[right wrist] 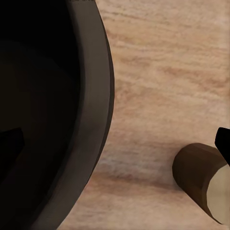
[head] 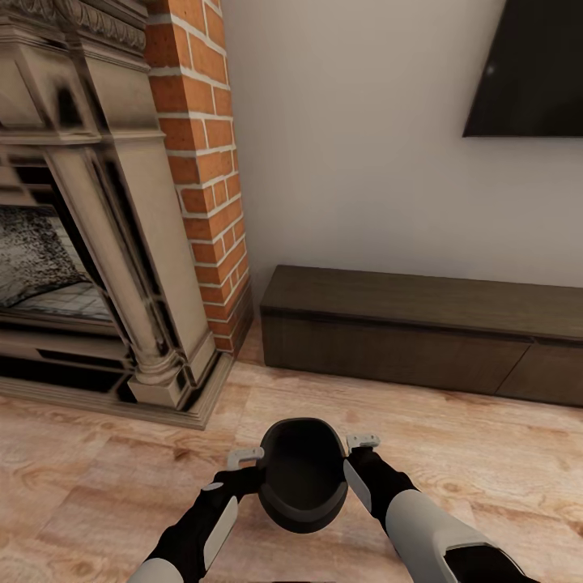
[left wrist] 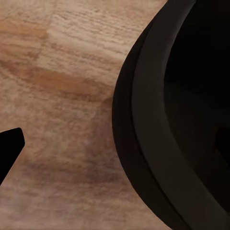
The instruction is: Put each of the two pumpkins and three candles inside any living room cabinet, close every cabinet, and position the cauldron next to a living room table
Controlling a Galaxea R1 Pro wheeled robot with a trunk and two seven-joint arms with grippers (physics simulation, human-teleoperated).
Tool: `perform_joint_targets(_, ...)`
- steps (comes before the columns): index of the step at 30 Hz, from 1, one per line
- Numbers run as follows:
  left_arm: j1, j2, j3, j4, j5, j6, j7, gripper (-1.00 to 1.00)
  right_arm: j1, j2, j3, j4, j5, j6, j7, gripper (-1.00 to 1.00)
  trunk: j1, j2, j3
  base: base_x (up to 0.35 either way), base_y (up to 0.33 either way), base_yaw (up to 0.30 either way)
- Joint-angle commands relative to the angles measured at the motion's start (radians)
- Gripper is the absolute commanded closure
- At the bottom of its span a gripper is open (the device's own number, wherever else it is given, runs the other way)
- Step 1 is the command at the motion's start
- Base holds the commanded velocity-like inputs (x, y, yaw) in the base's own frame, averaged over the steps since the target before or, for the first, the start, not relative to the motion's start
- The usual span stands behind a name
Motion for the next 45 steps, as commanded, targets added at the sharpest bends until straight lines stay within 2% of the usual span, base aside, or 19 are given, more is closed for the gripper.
perform_joint_targets(1,0.000,0.000,-0.003,-0.003,0.011,0.005,0.008,-1.00,0.000,0.000,0.003,-0.002,0.000,0.007,-0.003,-1.00,0.000,0.000,-0.001,0.000,0.000,0.000)
perform_joint_targets(14,0.000,0.000,-0.003,-0.005,0.011,-0.038,0.008,-1.00,0.000,0.000,0.003,-0.002,0.000,0.007,-0.003,-1.00,0.000,0.000,-0.001,0.000,0.000,0.000)
perform_joint_targets(45,0.000,0.000,-0.001,-0.053,0.011,-0.045,0.007,-1.00,0.000,0.000,0.002,-0.002,0.000,-0.018,-0.003,-1.00,0.000,0.000,-0.001,0.000,0.000,0.000)
